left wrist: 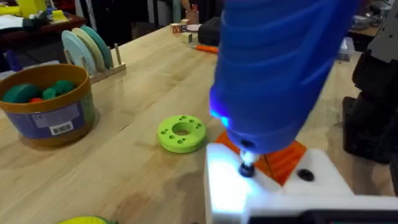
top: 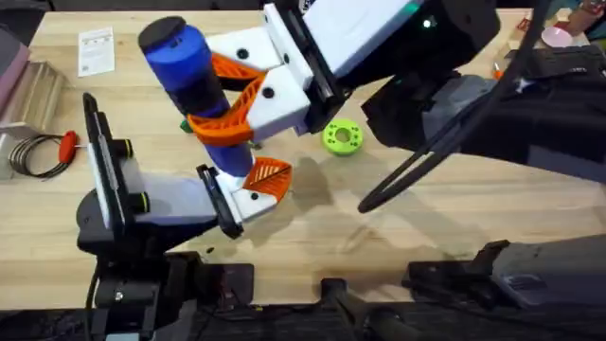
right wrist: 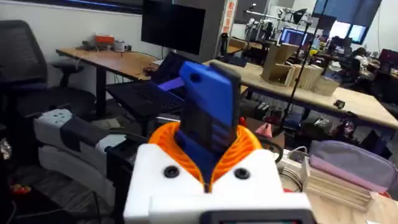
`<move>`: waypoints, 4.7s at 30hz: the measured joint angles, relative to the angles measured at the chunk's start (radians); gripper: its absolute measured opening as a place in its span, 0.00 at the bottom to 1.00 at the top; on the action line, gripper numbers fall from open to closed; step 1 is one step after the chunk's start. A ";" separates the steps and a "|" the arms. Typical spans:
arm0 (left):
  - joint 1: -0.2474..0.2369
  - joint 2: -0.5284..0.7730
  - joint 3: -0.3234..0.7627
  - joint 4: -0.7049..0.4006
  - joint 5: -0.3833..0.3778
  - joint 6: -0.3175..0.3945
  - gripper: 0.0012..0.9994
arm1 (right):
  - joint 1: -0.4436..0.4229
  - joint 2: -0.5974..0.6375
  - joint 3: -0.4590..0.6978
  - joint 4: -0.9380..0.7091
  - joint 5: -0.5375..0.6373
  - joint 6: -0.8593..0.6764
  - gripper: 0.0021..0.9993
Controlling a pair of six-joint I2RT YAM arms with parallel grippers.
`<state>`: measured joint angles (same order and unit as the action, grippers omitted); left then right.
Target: Pick up the gripper from the table and insert it into the empty holder that is missing its gripper. Then pick up a screw, insert it into the mounting hole, and use the screwdriver to tighten it. Finally, clean up the table by picking up the vegetable and placing it into the bucket.
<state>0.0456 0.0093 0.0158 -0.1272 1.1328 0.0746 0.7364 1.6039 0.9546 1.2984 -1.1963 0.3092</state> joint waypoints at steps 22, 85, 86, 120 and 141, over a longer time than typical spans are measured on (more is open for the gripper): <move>0.000 0.000 0.000 0.000 0.000 0.000 0.00 | -0.035 -0.001 0.117 0.126 -0.024 0.184 0.02; 0.000 0.000 0.000 0.001 -0.004 0.000 0.00 | -0.672 0.285 0.402 -2.028 1.174 -1.672 0.55; 0.000 0.000 0.000 0.001 -0.003 0.000 0.00 | -0.672 0.285 0.402 -2.027 1.173 -1.671 0.70; 0.010 0.123 0.352 -0.420 -0.326 -0.005 0.99 | -0.672 -0.491 0.404 -2.156 0.959 -0.459 0.99; 0.011 0.791 0.921 -0.829 -0.725 0.068 0.99 | -0.672 -0.922 -0.104 -2.177 0.971 -0.368 0.98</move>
<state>0.0563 0.8007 0.9367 -0.9560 0.4077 0.1421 0.0643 0.6821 0.8509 -0.8789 -0.2253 -0.0588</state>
